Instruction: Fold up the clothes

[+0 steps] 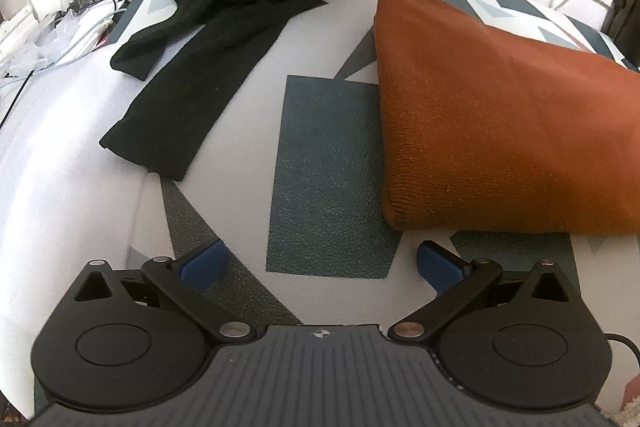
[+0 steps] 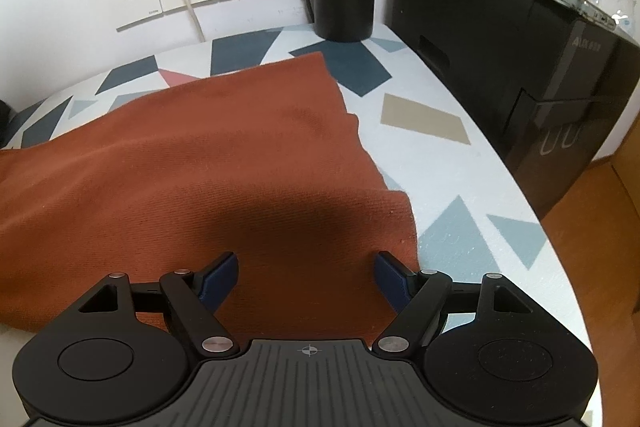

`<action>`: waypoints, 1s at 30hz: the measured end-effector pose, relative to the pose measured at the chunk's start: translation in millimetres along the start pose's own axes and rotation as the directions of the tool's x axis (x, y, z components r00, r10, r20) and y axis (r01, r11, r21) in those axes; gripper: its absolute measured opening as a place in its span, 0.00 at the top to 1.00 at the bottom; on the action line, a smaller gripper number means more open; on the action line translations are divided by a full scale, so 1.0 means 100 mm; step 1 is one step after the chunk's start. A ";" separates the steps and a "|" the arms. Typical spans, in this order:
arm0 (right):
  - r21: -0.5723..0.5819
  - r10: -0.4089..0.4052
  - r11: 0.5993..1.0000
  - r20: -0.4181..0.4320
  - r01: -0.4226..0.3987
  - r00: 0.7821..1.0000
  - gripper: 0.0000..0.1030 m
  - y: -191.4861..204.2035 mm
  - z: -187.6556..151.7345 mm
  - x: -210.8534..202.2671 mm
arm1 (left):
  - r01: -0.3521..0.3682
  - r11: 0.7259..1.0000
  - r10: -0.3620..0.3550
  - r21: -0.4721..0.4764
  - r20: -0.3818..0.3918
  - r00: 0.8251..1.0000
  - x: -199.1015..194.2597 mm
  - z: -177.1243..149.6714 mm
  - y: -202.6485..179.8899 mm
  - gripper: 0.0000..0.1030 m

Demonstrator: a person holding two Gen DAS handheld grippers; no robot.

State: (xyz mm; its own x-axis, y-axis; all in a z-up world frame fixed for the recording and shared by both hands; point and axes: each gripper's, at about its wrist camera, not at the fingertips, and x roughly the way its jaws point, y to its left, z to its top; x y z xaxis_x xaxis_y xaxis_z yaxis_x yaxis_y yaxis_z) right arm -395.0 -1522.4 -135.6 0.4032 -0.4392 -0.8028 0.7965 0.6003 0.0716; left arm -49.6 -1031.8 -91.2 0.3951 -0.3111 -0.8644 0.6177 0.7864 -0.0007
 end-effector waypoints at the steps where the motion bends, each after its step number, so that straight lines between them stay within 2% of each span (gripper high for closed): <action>1: 0.003 -0.009 1.000 0.000 0.009 1.000 0.29 0.00 -0.01 0.00 | -0.001 1.000 0.001 -0.002 0.002 1.000 0.00 0.00 0.00 0.00; 8: 0.026 -0.074 0.997 -0.002 0.074 0.997 0.21 -0.01 -0.04 0.03 | -0.021 0.999 0.023 -0.037 0.036 0.999 0.01 0.00 -0.05 0.00; 13: 0.042 -0.119 0.992 -0.004 0.119 0.993 0.01 -0.02 -0.07 0.04 | -0.019 0.999 0.021 -0.036 0.033 0.999 0.04 0.04 -0.06 0.00; 16: 0.024 -0.179 0.984 -0.008 0.179 0.984 0.01 0.00 -0.10 0.07 | -0.022 0.999 0.023 -0.039 0.028 0.999 0.04 0.05 -0.07 0.00; 20: 0.009 -0.216 0.976 0.009 0.216 0.976 0.01 0.05 -0.15 0.09 | -0.026 0.999 0.028 -0.047 0.027 0.999 0.05 0.05 -0.08 0.00; 25: 0.059 -0.205 0.977 0.011 0.204 0.979 0.01 0.01 -0.17 0.11 | -0.033 0.998 0.033 -0.058 0.007 0.999 0.05 0.08 -0.08 0.00; 30: 0.253 -0.099 0.962 -0.035 0.105 0.994 0.01 -0.27 -0.17 0.08 | -0.026 0.999 0.026 -0.047 -0.002 1.000 0.06 0.09 -0.06 0.00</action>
State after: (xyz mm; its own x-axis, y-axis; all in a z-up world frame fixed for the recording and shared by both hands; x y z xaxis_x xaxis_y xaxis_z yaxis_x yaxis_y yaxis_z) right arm -421.2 -1531.2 -153.8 0.3058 -0.4728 -0.8264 0.9224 0.3623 0.1341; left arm -45.3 -1043.3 -91.8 0.4096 -0.2891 -0.8652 0.5744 0.8186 -0.0016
